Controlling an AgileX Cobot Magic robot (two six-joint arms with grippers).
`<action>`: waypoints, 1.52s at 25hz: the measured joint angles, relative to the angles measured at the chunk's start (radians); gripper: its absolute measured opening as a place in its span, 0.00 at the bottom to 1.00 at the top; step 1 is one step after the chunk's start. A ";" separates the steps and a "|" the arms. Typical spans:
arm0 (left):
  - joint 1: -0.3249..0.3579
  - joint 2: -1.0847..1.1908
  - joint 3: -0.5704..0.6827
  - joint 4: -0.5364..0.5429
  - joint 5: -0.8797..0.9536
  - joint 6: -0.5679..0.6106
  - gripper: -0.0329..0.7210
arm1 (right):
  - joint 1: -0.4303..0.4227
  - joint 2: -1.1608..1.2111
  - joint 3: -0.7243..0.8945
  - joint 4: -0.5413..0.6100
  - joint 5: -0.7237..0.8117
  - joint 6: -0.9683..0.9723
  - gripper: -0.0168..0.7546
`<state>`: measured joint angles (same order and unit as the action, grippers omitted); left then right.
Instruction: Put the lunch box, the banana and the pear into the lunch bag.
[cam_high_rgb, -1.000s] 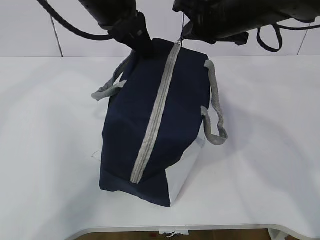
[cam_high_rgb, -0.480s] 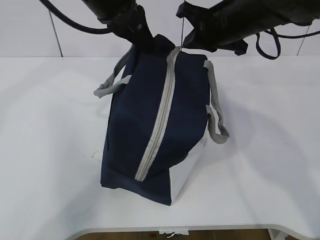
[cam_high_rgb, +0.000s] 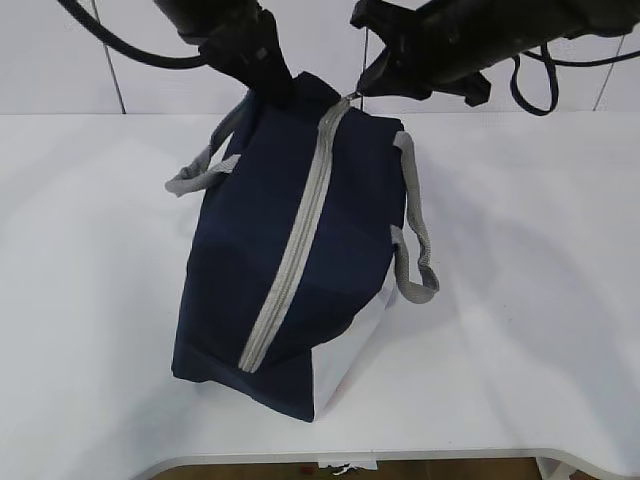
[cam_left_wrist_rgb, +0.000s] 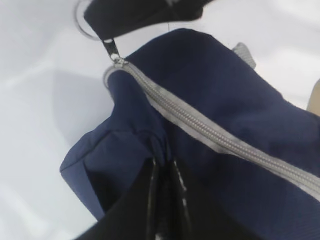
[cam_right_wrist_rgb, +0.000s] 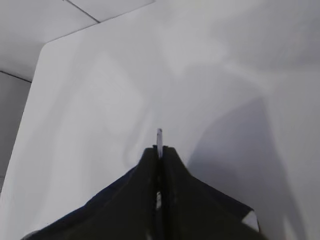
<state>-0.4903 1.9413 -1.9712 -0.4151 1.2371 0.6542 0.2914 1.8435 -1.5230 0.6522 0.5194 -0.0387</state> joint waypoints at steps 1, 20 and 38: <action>0.000 0.000 0.000 0.000 0.002 0.000 0.07 | -0.002 0.000 -0.010 0.011 0.007 -0.020 0.02; -0.003 0.004 0.000 -0.021 -0.012 0.021 0.07 | -0.004 0.077 -0.039 0.066 0.022 -0.068 0.02; -0.004 0.027 0.000 -0.023 -0.057 -0.087 0.38 | -0.010 0.091 -0.115 0.041 0.078 -0.089 0.02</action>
<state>-0.4947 1.9682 -1.9712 -0.4382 1.1802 0.5668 0.2815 1.9344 -1.6377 0.6928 0.5977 -0.1279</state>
